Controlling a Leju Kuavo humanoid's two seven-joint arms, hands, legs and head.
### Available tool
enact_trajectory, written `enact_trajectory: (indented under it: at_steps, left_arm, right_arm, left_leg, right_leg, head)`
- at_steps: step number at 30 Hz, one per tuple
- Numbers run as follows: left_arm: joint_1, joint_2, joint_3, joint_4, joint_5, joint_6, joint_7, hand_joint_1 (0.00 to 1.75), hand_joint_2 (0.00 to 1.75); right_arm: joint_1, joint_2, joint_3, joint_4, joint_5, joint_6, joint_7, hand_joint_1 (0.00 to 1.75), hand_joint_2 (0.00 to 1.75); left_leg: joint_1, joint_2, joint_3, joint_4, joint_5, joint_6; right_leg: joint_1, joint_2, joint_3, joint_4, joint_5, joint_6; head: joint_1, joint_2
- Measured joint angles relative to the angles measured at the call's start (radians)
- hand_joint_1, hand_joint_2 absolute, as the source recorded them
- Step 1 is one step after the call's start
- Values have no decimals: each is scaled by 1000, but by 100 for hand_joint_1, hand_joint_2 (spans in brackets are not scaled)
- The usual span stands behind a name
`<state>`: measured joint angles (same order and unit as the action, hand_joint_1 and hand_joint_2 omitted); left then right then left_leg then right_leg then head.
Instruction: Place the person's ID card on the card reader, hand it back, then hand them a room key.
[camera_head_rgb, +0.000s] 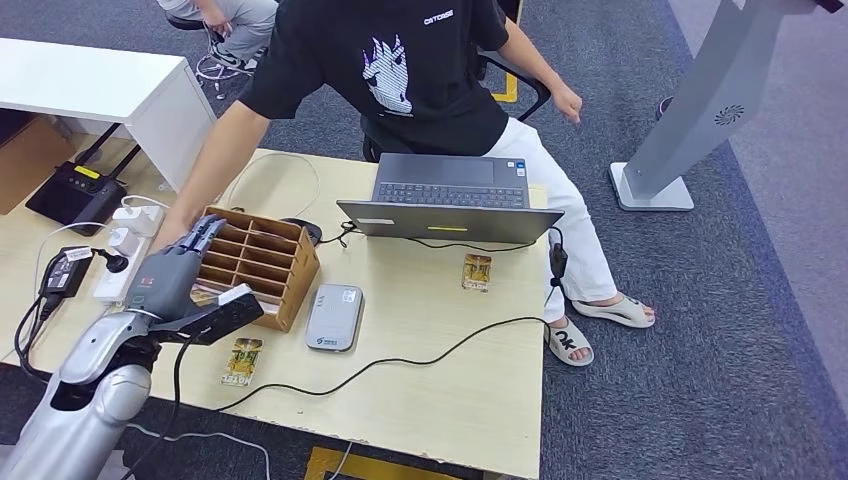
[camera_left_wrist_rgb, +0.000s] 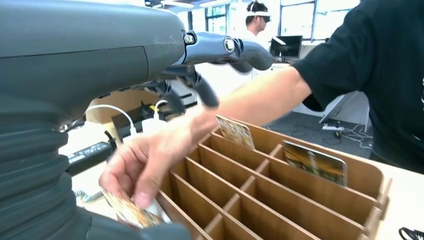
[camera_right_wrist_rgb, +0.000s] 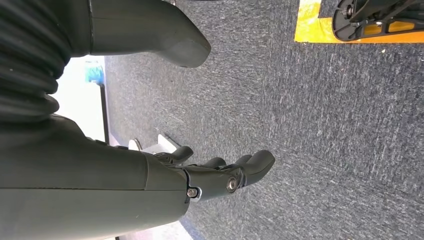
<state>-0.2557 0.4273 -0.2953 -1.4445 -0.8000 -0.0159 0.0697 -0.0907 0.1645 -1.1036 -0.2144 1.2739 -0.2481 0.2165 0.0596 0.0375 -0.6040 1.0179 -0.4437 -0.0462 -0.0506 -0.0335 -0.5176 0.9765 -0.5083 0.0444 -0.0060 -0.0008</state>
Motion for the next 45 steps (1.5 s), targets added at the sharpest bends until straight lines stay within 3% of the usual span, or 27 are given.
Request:
enact_trajectory:
  at_steps: [6, 11, 18, 24, 32, 45]
  left_arm:
    - [0, 25, 0, -48, -8, -20, 18, 0, 175]
    - [20, 111, 12, -132, 4, -64, 58, 0, 175]
    - [151, 227, 86, -277, 30, -90, 70, 0, 175]
    - [277, 277, 150, -355, 45, -112, 71, 0, 175]
    - [370, 289, 209, -382, 60, -132, 62, 0, 175]
    - [327, 229, 209, -313, -12, -122, 62, 0, 175]
  right_arm:
    - [0, 0, -1, 0, -14, -3, 1, 0, 175]
    - [3, 0, -9, 0, -35, -13, 6, 0, 175]
    - [6, 0, -24, 0, -51, -15, 11, 0, 175]
    - [6, 0, -32, 0, -58, -15, 11, 0, 175]
    - [6, 0, -33, 0, -53, -15, 13, 0, 175]
    - [5, 1, -33, 0, -34, -12, 17, 0, 175]
  left_leg:
    - [0, 0, 0, 0, 0, 0]
    - [0, 0, 0, 0, 0, 0]
    - [0, 0, 0, 0, -1, -1]
    - [0, 0, 0, 0, -1, -1]
    - [0, 0, 0, 0, -1, -1]
    - [0, 0, 0, 0, -1, -1]
  right_leg:
    - [0, 0, 0, 0, 0, 0]
    - [0, 0, 0, 1, 0, 0]
    - [0, 0, 0, 1, -2, 0]
    - [0, 0, 0, 1, -2, 0]
    - [0, -1, 0, 1, -2, 0]
    - [0, -1, 0, 1, -2, 0]
  head:
    - [0, 0]
    - [0, 0]
    - [0, 0]
    - [0, 0]
    - [0, 0]
    - [0, 0]
